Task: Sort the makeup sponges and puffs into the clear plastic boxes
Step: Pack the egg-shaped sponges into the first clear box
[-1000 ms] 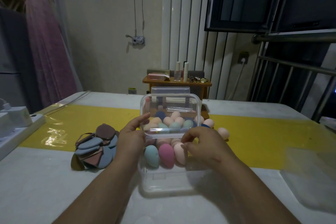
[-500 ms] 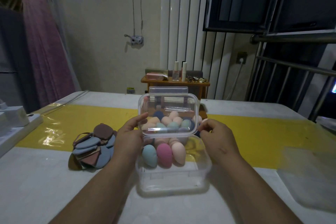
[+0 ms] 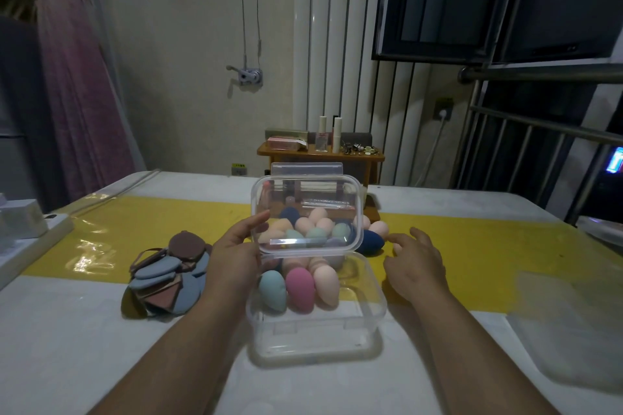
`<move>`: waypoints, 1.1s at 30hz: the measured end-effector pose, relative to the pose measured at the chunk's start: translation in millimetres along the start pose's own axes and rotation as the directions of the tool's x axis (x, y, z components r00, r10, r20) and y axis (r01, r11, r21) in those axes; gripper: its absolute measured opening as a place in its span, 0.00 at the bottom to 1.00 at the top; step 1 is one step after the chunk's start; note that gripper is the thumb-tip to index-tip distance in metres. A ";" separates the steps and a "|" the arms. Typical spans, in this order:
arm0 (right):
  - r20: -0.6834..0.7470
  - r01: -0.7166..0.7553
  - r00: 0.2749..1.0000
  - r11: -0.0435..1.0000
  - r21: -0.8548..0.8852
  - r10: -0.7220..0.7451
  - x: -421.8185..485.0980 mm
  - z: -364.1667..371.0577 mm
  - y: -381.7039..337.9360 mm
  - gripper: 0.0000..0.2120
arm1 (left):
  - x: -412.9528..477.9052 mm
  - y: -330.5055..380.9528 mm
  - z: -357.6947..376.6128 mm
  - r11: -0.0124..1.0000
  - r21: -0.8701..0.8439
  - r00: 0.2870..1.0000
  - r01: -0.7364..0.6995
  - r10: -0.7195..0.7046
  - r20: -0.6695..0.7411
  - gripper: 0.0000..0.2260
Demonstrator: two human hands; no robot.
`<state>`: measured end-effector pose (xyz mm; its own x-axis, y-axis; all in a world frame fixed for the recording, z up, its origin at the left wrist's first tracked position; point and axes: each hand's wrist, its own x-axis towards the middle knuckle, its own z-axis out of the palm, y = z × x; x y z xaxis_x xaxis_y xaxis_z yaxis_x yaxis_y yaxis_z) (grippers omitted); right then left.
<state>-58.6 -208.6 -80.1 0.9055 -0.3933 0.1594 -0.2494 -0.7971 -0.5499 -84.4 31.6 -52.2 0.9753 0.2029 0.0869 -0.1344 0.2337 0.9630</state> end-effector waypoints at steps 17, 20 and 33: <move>-0.159 0.064 0.987 0.985 0.157 -0.039 -3.3 -13.6 -9.0 0.14 | -1.4 0.9 1.2 1.000 -0.001 1.000 -0.001 0.001 -0.001 0.24; -0.283 0.241 0.948 0.908 0.342 -0.145 -12.5 -25.6 -18.8 0.07 | -0.9 0.6 1.1 1.000 -0.001 1.000 0.001 -0.001 0.002 0.24; 0.079 0.333 0.916 0.853 0.401 -0.394 -37.2 -38.8 -37.6 0.12 | -0.4 0.0 2.7 1.000 0.015 0.999 0.006 -0.005 -0.034 0.26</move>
<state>-96.2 -181.7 -33.6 0.9545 -0.0097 0.2982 0.2265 -0.6271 -0.7453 -84.3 29.0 -51.6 0.9695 0.2341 0.0730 -0.1261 0.2205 0.9672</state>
